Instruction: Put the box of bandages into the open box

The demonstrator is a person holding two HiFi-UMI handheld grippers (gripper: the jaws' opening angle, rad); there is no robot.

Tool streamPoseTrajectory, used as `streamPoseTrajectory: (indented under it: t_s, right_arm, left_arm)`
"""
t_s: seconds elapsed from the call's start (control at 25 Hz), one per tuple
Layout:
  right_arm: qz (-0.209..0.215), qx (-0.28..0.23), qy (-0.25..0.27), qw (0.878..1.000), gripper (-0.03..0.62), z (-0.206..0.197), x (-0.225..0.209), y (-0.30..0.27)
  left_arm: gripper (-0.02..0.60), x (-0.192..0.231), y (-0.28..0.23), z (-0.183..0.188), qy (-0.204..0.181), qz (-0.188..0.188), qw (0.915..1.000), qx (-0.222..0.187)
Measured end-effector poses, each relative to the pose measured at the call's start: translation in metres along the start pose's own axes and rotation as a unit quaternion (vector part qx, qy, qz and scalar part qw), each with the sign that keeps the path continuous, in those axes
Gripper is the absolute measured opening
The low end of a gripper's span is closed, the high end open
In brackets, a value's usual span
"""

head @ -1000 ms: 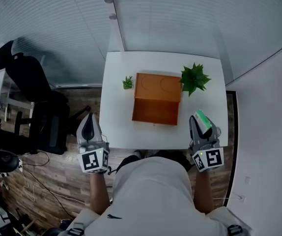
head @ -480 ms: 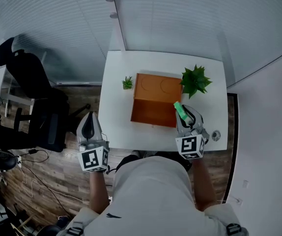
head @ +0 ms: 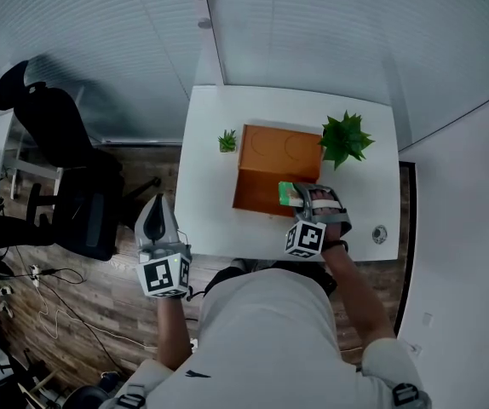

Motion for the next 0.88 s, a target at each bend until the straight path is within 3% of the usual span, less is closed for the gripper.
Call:
streamPoseTrajectory:
  t_s: [0.44,0.64,0.88]
  right_arm:
    - [0.019,0.014,-0.018,1.000,0.106,0.004,-0.002,-0.009]
    - [0.035,0.006,-0.030,0.999,0.180,0.006,-0.002,-0.008]
    - [0.093,0.009,-0.047,0.995,0.292,0.002,0.001,-0.005]
  left_arm:
    - [0.006,0.014,0.003,-0.005,0.004,0.005,1.0000,0.002]
    - [0.006,0.016,0.002,-0.005,0.004,0.005,1.0000,0.002]
    - [0.006,0.015,0.001,-0.006,0.011,0.008,0.9999,0.006]
Point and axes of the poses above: the fingertips, and each gripper's own axes: y backward along the fingers, x to its left, z out of its top, the point moved 6 cm from there along y, backward along the fingers, and after that the axes turned 1 degree about y, right-handed, at the moved point
